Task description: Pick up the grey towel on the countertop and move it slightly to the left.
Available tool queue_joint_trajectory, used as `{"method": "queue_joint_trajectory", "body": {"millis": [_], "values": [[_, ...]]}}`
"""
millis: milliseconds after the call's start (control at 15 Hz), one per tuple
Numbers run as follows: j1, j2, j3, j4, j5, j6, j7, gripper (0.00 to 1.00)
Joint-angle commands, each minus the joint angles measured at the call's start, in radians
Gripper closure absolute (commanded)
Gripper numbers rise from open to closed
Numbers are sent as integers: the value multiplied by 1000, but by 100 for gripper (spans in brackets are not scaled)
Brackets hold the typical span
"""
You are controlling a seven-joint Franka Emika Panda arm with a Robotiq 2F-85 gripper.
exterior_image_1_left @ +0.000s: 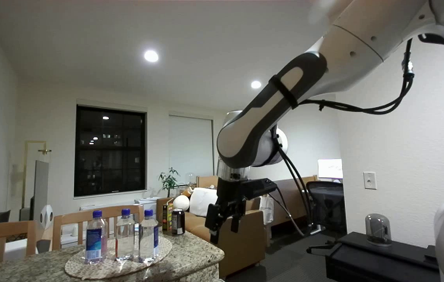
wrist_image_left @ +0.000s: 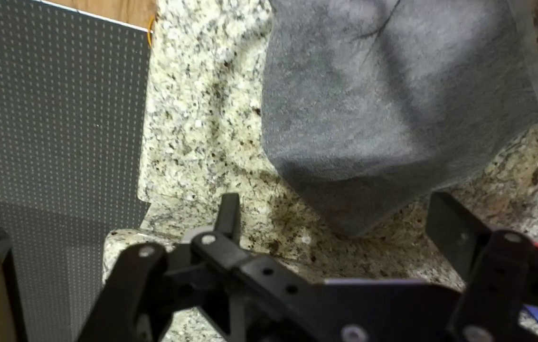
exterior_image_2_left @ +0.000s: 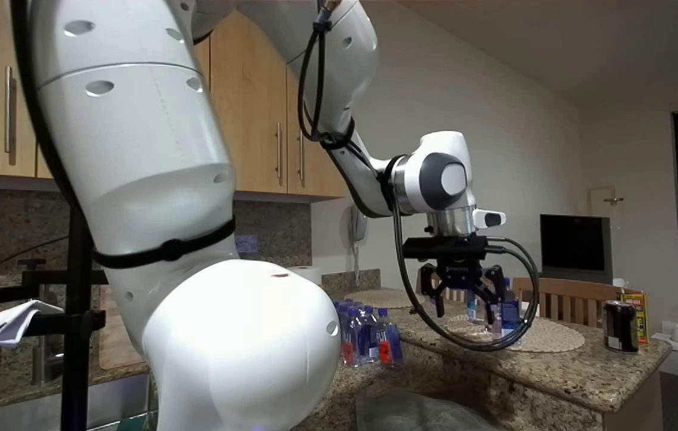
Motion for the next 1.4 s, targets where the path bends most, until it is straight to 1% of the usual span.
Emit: {"method": "queue_joint_trajectory", "body": {"millis": [0, 67, 133, 200, 400, 733, 867, 1000, 1333], "values": [[-1, 99, -1, -19, 47, 128, 4, 0], [-17, 125, 15, -19, 19, 112, 40, 0], [-15, 139, 21, -25, 20, 73, 56, 0], [-11, 110, 12, -11, 24, 78, 16, 0], [-12, 156, 18, -13, 24, 77, 28, 0], [-12, 157, 18, -12, 24, 78, 29, 0], [-27, 168, 15, -26, -5, 119, 38, 0], [-43, 200, -6, -19, -1, 118, 4, 0], [-81, 291, -58, 14, 41, 75, -93, 0]]}}
